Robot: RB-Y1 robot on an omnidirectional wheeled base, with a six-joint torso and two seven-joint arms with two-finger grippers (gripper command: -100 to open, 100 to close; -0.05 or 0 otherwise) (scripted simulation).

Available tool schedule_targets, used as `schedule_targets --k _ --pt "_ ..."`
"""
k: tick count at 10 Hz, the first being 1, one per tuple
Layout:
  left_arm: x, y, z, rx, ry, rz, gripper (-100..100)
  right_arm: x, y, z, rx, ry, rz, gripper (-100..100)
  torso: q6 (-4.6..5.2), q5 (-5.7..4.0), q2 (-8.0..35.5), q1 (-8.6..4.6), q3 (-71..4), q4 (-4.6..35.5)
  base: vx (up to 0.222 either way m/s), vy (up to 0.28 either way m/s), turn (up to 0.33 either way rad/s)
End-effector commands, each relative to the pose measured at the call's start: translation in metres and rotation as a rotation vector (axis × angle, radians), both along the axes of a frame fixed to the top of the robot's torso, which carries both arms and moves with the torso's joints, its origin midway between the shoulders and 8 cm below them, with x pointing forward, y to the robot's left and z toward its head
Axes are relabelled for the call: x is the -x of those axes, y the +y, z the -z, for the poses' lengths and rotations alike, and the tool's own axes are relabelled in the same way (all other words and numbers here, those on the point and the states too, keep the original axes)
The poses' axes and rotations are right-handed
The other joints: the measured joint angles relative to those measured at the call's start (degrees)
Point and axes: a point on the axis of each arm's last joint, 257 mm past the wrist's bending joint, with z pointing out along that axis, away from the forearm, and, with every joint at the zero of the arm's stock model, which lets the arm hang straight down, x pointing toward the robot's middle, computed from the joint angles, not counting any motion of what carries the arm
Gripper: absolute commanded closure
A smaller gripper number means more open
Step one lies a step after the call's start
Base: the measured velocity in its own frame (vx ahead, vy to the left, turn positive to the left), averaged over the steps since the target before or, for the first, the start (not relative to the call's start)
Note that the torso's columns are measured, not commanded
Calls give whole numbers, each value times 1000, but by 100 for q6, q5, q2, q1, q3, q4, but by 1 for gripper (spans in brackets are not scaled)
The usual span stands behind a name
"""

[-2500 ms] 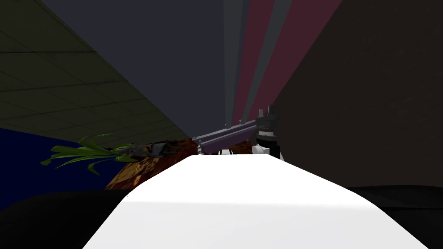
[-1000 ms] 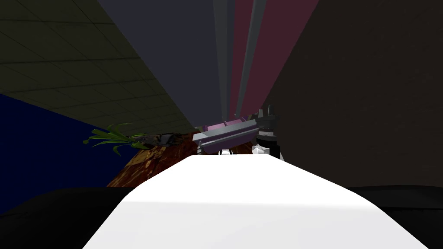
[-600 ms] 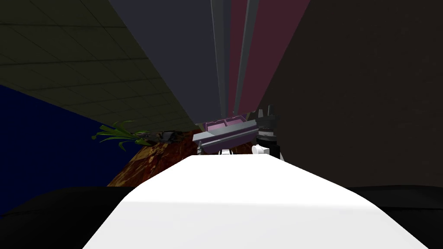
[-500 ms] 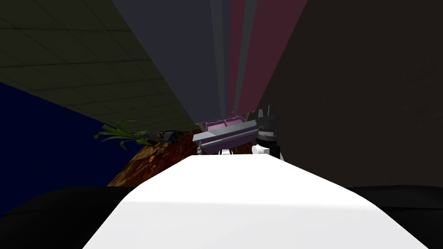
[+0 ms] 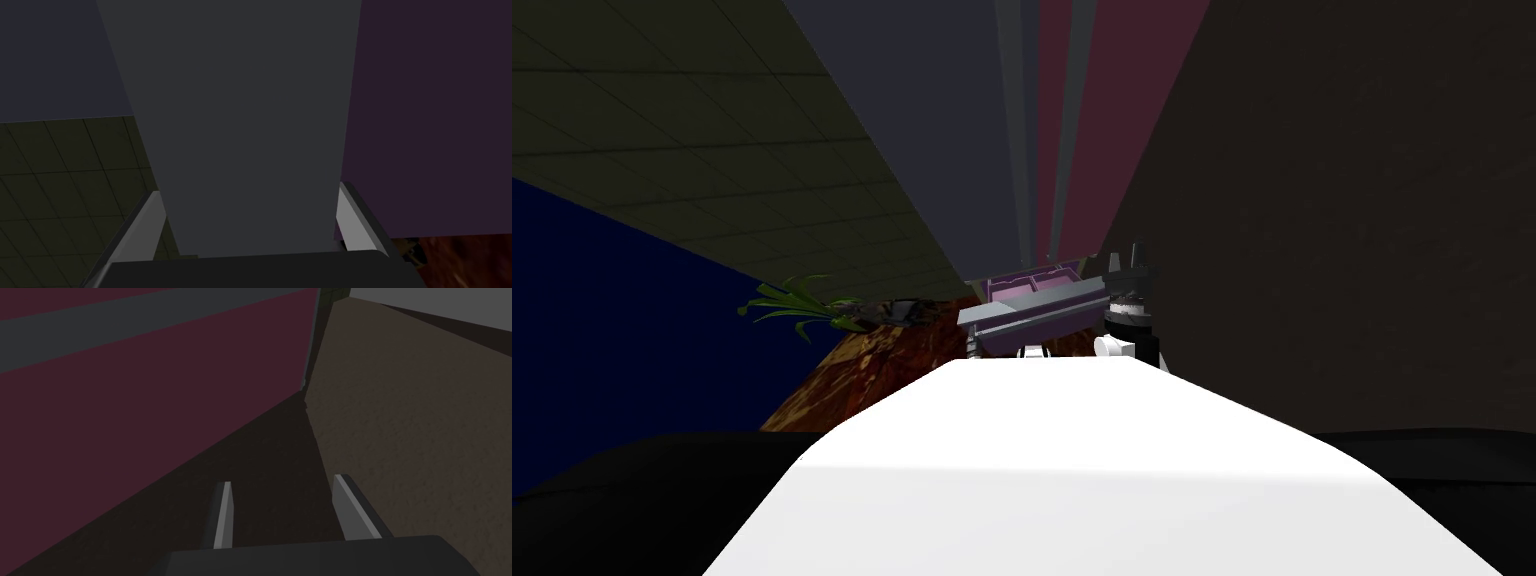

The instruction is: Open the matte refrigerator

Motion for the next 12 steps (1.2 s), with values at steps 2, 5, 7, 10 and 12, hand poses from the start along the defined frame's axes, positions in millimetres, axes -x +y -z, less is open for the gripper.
schedule_targets --k 2,5,7,10,12 --pt "-25 10 -18 -2 -3 4 -100 0 0 0 0 0 0 0 1 -2 28 -9 17 8 -58 -29 11" --pt "-48 18 -37 -3 -7 7 -100 0 0 0 0 0 0 0 -6 -35 69 -40 31 39 -78 -38 8" --pt "-55 21 -40 -1 4 8 -100 0 0 0 0 0 0 0 -7 -54 71 -50 26 57 -46 -23 8" --pt "-62 24 -48 -2 1 9 -100 0 0 0 0 0 0 0 -11 -80 106 -77 38 84 -30 -17 -1" --pt "-49 23 -26 14 60 4 0 0 0 0 0 0 0 0 -9 -63 100 -68 42 67 0 0 0"
